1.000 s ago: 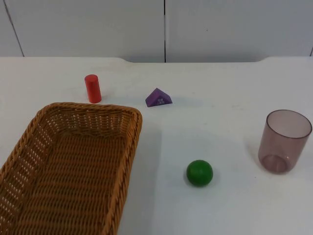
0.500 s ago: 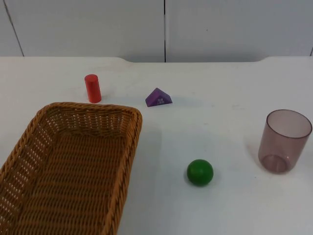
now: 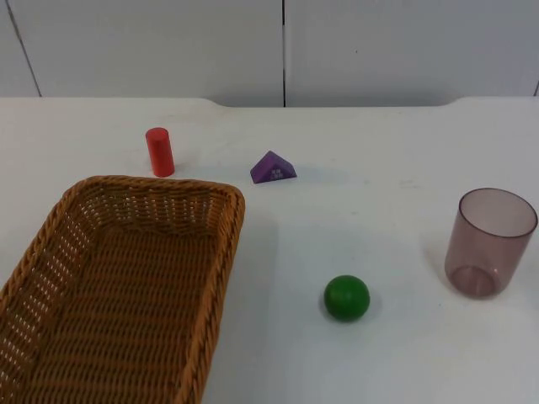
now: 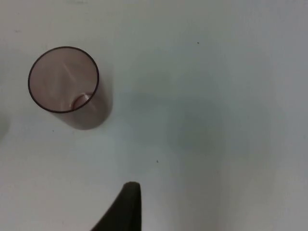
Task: Pick up the basket with the left hand and place the triangular block into the basket with the right hand.
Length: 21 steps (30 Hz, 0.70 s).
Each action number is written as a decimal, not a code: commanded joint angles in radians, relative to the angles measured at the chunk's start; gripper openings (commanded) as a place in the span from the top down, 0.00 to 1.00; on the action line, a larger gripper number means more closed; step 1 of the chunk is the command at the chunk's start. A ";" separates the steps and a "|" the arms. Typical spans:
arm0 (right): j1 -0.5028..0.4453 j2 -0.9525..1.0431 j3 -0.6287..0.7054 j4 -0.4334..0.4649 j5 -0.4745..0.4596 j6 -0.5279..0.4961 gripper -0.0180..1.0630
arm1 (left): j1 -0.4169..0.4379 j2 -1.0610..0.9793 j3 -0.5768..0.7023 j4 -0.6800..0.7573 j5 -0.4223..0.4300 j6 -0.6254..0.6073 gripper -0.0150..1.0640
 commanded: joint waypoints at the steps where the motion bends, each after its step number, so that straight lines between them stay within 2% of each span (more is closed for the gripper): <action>1: -0.005 0.000 -0.004 0.003 -0.014 -0.009 0.01 | 0.002 0.039 -0.007 -0.015 -0.026 0.007 0.01; 5: -0.005 0.000 -0.004 0.003 -0.016 -0.009 0.01 | 0.002 0.180 -0.007 -0.020 -0.085 0.050 0.01; 8: -0.005 0.000 -0.004 0.003 -0.018 -0.009 0.01 | 0.002 0.289 -0.032 -0.020 -0.090 0.057 0.01; 16: -0.005 0.000 -0.004 0.003 -0.026 -0.009 0.01 | 0.011 0.670 -0.229 -0.044 -0.062 0.183 0.01; 17: -0.005 0.000 -0.004 0.003 -0.026 -0.009 0.01 | 0.011 0.670 -0.229 -0.044 -0.062 0.183 0.01; 21: -0.005 0.000 -0.004 0.003 -0.028 -0.009 0.01 | 0.056 0.856 -0.344 -0.151 -0.001 0.342 0.03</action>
